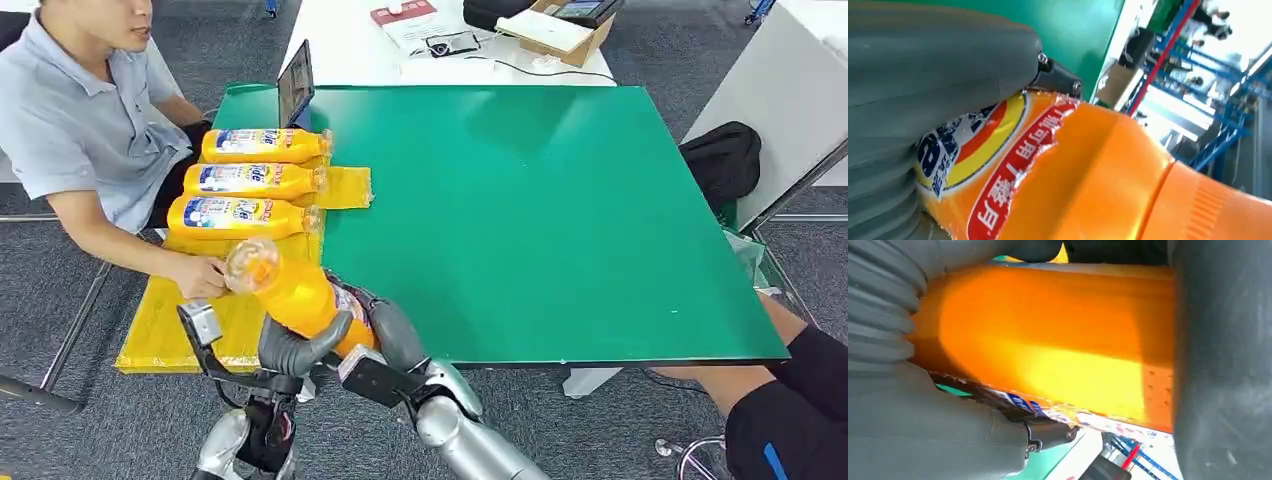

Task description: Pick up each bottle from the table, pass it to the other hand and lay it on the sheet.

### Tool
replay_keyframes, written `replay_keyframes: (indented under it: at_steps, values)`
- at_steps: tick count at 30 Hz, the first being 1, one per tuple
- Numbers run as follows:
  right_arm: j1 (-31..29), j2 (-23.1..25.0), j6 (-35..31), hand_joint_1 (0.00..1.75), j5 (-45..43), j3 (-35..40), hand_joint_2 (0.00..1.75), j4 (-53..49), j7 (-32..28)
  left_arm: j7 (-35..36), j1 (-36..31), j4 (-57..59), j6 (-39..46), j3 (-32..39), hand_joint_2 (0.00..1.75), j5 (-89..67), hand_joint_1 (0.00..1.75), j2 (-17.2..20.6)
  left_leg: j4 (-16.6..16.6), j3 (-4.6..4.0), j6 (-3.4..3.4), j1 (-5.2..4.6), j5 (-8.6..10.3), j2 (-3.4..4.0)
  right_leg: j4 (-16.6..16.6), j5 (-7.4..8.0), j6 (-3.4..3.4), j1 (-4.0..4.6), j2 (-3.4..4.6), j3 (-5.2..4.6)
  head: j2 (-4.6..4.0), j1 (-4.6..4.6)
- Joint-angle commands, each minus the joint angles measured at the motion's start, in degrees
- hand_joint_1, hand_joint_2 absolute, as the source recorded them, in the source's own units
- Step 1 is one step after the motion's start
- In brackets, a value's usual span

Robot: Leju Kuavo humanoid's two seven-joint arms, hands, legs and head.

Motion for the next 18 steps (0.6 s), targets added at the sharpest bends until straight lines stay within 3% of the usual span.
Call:
replay_keyframes:
  at_steps: [1, 6, 9, 11, 12, 18]
  values:
    - [2.29, 1.1, -6.12, 0.0, 1.43, 4.5, 1.75, 0.51, -2.8, -0.15, -3.31, 0.98, 5.75, 3.82, 1.75, 1.2, 1.75, -1.5, -0.03, 0.18, -0.05, 0.04, -0.07, -0.04, -0.02, -0.08, -0.09, 0.04, -0.03, 0.17, 0.0, -0.02]
    - [2.38, 1.0, -6.19, 0.0, 1.4, 4.7, 1.75, 0.07, -2.73, -0.15, -3.65, 1.67, 5.73, 3.85, 1.75, 1.24, 1.75, -1.35, -0.04, 0.14, -0.04, 0.01, -0.04, -0.11, -0.02, -0.08, -0.08, 0.02, -0.1, 0.12, 0.0, -0.07]
    - [2.92, 0.11, -10.61, 0.0, 3.0, 6.9, 1.75, -1.83, -4.16, 2.24, -6.55, 7.59, 15.09, 0.94, 1.75, -9.36, 1.75, 1.2, -0.04, 0.2, -0.04, 0.02, -0.06, -0.06, -0.02, -0.09, -0.09, 0.02, -0.06, 0.18, 0.0, -0.04]
    - [2.86, -0.63, -11.21, 0.0, 3.43, 9.03, 1.75, -2.95, -4.24, 2.68, -9.87, 14.95, 16.47, 0.19, 1.75, -12.36, 1.75, 1.84, -0.04, 0.26, -0.06, 0.06, -0.07, -0.14, -0.04, -0.11, -0.12, 0.06, -0.13, 0.28, 0.0, -0.02]
    - [2.53, -0.98, -11.02, 0.0, 2.29, 10.37, 0.0, -3.66, -4.24, 1.03, -12.01, 19.04, 17.4, -0.22, 1.75, -16.07, 1.75, 2.24, 0.03, 0.49, -0.11, 0.1, -0.21, -0.16, 0.01, -0.25, -0.21, 0.11, -0.15, 0.52, 0.0, 0.0]
    - [1.17, -1.75, -14.06, 0.0, -1.63, 12.46, 0.0, -5.57, -4.24, 0.15, -18.34, 23.2, 20.86, 1.06, 1.75, -33.81, 1.75, 4.61, -0.03, 0.24, -0.06, 0.03, -0.01, -0.17, 0.0, -0.08, -0.14, 0.03, -0.12, 0.27, 0.0, 0.0]
